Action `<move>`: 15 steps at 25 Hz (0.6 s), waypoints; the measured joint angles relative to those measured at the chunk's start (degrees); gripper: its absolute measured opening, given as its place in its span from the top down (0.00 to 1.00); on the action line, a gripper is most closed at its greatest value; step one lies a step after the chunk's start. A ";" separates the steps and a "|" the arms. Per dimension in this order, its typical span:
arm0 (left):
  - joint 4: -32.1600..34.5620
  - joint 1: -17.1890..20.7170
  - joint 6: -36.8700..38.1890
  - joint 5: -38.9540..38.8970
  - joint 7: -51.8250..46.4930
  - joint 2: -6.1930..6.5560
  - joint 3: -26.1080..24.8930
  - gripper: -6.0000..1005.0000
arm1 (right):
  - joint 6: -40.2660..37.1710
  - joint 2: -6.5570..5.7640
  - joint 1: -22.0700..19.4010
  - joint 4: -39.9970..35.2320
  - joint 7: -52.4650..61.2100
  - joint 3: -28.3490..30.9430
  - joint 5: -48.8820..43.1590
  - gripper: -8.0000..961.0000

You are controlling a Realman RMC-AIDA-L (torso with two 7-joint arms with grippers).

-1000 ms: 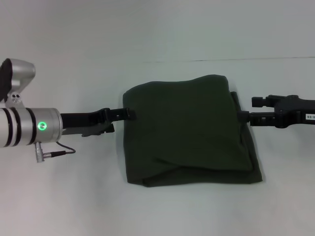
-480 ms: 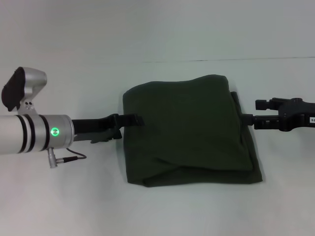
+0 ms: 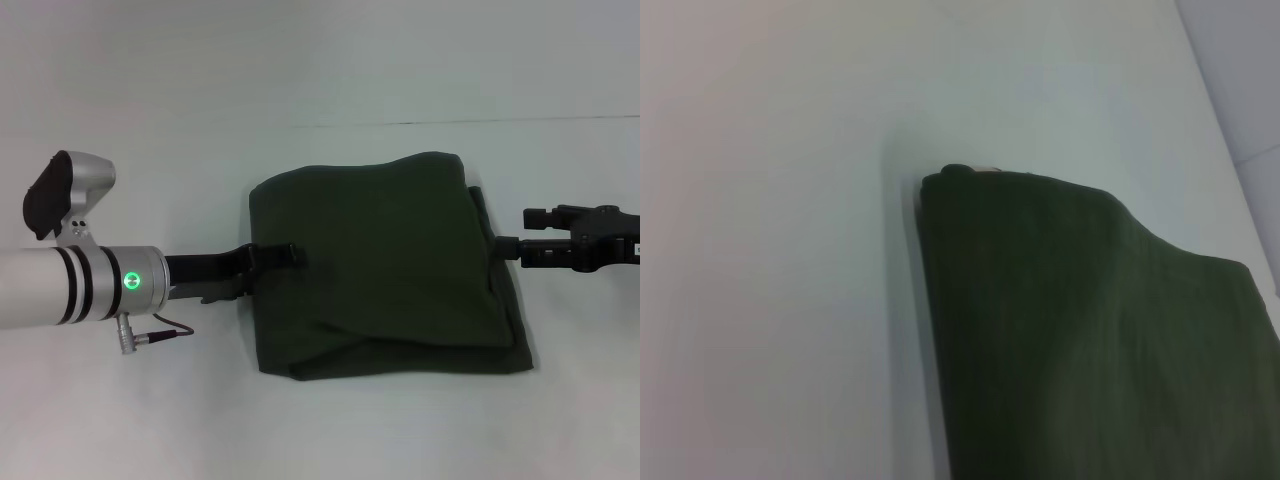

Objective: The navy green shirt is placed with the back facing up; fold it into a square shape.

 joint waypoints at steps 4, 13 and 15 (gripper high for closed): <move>-0.01 -0.03 -0.25 0.01 0.00 -0.24 -0.04 0.14 | -0.22 0.00 -0.11 0.00 0.01 0.09 0.11 0.03; -0.26 0.24 -1.77 0.33 -0.64 -0.60 0.11 0.26 | -0.57 -0.21 -0.35 0.00 0.01 0.14 0.17 0.03; -0.85 0.05 -1.82 0.38 -0.65 -0.59 0.15 0.33 | -0.73 -0.28 -0.35 0.00 0.01 0.42 0.18 0.03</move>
